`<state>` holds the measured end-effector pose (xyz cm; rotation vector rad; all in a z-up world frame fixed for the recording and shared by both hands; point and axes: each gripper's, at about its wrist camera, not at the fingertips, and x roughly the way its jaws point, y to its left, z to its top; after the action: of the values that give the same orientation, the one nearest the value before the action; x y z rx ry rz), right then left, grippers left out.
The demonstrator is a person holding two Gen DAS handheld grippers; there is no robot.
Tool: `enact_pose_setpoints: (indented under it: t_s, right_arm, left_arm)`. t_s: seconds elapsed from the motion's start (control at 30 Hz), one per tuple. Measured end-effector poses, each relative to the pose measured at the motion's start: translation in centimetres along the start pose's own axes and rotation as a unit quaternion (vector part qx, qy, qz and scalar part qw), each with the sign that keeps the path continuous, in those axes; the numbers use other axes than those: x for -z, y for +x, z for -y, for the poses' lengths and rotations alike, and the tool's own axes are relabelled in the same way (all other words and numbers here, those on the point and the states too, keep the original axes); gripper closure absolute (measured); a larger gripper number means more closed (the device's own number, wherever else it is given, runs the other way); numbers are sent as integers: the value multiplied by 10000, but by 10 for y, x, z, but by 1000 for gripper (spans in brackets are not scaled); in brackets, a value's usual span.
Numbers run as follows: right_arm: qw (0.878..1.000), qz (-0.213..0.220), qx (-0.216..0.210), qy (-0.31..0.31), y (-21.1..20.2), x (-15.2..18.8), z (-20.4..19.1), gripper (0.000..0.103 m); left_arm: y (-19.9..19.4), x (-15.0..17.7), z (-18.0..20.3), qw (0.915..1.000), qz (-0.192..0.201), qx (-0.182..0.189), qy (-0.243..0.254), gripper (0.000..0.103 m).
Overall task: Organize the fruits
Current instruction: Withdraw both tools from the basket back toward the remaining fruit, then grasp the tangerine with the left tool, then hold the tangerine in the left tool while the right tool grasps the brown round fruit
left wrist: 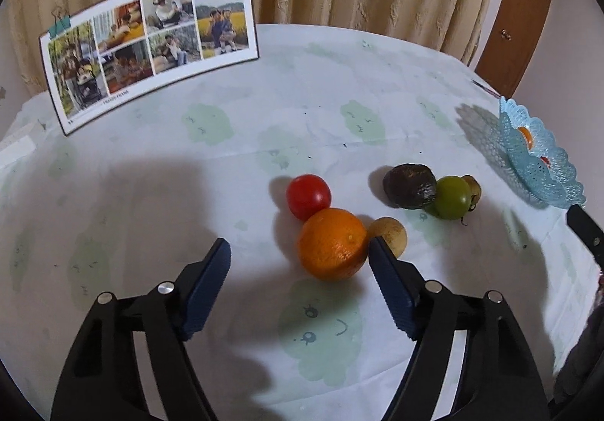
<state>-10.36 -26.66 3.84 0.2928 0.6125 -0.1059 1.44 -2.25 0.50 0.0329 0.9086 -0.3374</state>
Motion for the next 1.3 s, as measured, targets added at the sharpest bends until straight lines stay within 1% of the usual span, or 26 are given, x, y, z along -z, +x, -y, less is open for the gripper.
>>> enact_pose_setpoints:
  t_s: [0.1,0.13,0.17,0.2,0.23,0.27,0.3,0.37,0.43,0.53,0.63,0.73,0.83,0.93,1.07,1.17,1.3]
  right_arm:
    - [9999,-87,-53,-66,5,2,-4,36]
    - [9999,-107,-72,-87,6,2,-6,36]
    - [9998,-142,-104,-130,8,3,-9,36]
    - [9996,-177,-137,-179,10,3,-11,36]
    - [9993,-223,-183,-247,13,4,-15,36]
    - [9990,-250,-213,-291,15,4,-18,36]
    - [9988,-278,-240,-336,17,5,-21,36]
    - [9979,-358,-291,-454,22,6,-28,36]
    - [9970,-428,-341,-550,26,6,-34,36]
    - [9954,-544,-472,-627,31,6,-41,36]
    - [9936,-651,-576,-727,38,4,-48,36]
    - [9907,-730,-670,-934,45,-1,-57,36]
    - [9864,-770,-688,-1278,58,-7,-68,36]
    - [9820,-913,-710,-1491,75,-10,-75,36]
    - [9784,-965,-639,-1713,92,-13,-82,37]
    - [9753,-1006,-662,-1854,100,-14,-88,37]
    - [9678,-977,-683,-2217,109,-14,-98,37]
  left_arm:
    - [1,1,3,9999,-16,91,80,38]
    - [2,2,3,9999,-38,144,71,45]
    - [5,3,2,9995,-82,289,10,50]
    - [5,3,1,9993,-85,350,-30,53]
    - [5,3,1,9993,-67,353,-32,57]
    - [5,3,2,9990,-56,432,-7,62]
    - [3,3,2,9987,-60,504,3,64]
    - [1,4,3,9987,-47,513,14,64]
    - [-2,4,4,9991,21,430,43,64]
    - [-14,1,3,9994,262,208,86,64]
    - [-27,-1,0,9987,502,67,76,64]
    - [-37,-5,-5,9977,672,26,23,64]
    - [-44,-5,-10,9970,774,1,-33,64]
    - [-46,-5,-12,9969,782,-6,-71,64]
    - [-46,-5,-17,9967,799,-50,-160,64]
    - [-47,-5,-19,9965,815,-46,-197,64]
    - [-48,-5,-19,9965,814,-38,-205,64]
